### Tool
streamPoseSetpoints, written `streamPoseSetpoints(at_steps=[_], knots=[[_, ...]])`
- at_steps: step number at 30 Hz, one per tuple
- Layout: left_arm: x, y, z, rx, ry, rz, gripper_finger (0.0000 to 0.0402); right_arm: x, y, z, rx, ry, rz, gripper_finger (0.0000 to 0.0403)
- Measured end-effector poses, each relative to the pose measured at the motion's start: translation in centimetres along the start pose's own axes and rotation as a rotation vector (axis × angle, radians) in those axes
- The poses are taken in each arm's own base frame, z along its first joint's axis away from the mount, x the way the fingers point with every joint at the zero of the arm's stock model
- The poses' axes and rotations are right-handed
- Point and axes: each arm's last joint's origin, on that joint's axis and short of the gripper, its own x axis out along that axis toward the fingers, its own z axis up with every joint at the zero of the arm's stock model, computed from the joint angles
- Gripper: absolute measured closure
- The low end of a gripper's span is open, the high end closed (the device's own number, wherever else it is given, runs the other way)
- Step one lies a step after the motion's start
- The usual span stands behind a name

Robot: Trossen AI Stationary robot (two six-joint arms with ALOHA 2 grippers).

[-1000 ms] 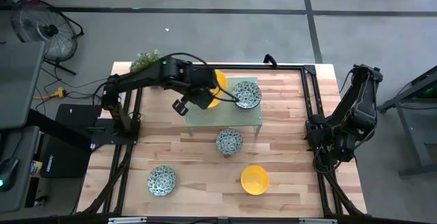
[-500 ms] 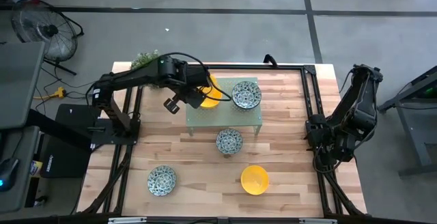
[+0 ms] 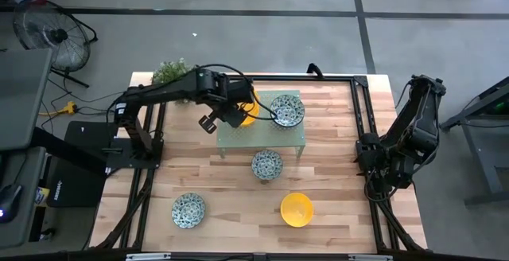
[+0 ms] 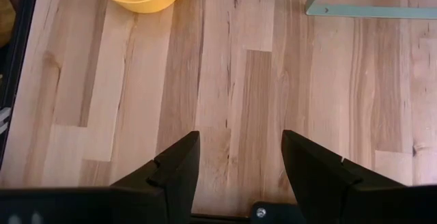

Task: Pick & Place Mini bowls
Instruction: Stack the left yellow bowl on top of the yellow bowl on the shelf

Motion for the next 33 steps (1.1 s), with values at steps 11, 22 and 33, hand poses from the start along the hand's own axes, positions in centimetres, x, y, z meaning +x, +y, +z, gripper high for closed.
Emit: streamPoseSetpoints(at_steps=[11,22,33], knots=[[1.0,0.5,0.7,-0.015,-0.017,-0.008,0.0401,0.0,0.0,0.0,0.001,-0.003,-0.001,0.0208],[1.6,0.4,0.8,-0.034,-0.011,-0.056,0.0401,0.0,0.0,0.0,-0.004,0.0,0.002,0.0208],[1.8,0.5,0.9,-0.134,-0.007,-0.061,0.0392,0.0,0.0,0.0,-0.004,0.003,0.004,0.0208]])
